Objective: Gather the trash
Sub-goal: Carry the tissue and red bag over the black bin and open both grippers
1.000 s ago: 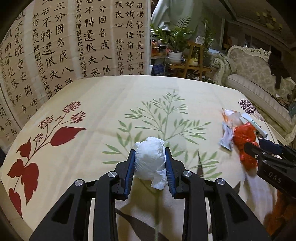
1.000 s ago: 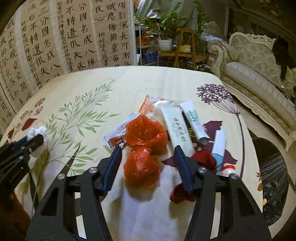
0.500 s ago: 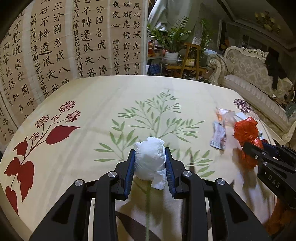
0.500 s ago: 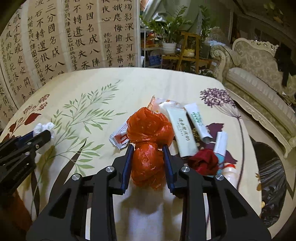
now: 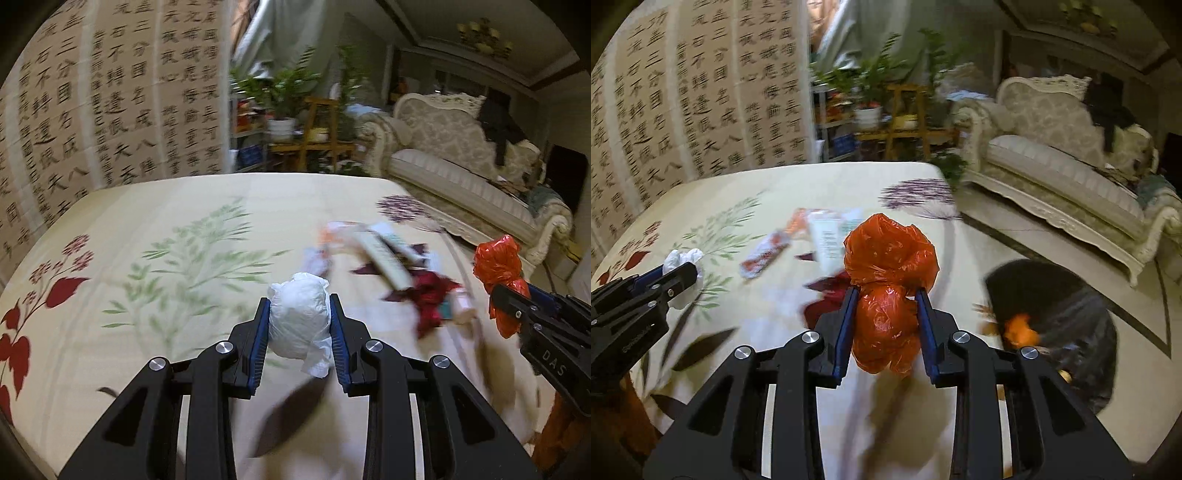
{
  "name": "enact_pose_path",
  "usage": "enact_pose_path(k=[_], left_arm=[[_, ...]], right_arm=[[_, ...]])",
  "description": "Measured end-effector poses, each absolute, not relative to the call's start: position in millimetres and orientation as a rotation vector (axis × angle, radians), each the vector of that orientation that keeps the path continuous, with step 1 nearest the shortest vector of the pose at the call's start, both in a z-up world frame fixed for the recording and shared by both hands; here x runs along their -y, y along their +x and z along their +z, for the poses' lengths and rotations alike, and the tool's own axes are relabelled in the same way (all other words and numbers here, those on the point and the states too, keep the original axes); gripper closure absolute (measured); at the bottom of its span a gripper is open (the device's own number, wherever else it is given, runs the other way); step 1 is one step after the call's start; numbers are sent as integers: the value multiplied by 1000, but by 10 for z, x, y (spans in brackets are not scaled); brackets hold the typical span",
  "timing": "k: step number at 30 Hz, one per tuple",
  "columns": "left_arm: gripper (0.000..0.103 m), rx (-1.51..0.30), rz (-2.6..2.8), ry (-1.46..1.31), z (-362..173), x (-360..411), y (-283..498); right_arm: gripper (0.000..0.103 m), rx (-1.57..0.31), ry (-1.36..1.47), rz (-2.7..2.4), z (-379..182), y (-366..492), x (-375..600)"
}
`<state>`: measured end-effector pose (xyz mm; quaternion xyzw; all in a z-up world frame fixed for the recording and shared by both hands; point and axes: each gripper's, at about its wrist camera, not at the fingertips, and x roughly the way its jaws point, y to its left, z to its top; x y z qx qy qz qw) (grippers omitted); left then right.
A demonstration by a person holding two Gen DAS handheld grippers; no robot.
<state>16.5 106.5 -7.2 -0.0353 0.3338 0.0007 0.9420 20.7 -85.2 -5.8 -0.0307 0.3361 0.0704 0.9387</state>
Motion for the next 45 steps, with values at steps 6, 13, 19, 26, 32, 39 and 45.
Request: enact_pose_path(k=[6, 13, 19, 26, 32, 39, 45], left_arm=[[71, -686, -105, -49, -58, -545, 229], [71, -669, -203, 7, -46, 34, 316], [71, -666, -265, 47, -38, 459, 431], [71, -673, -307, 93, -90, 864, 607], [71, -692, -327, 130, -158, 1150, 770], [71, -695, -345, 171, -190, 1428, 927], [70, -711, -353, 207, -259, 1580, 1025]], right_arm=[[73, -676, -18, 20, -68, 142, 1422], [73, -673, 41, -96, -149, 128, 1996], [73, -676, 62, -149, -220, 184, 2313], [73, -678, 76, -180, -284, 242, 2536], [73, -684, 90, -190, -339, 369, 2665], [72, -698, 108, -204, -418, 513, 2808], [72, -702, 121, -222, -455, 546, 2892]])
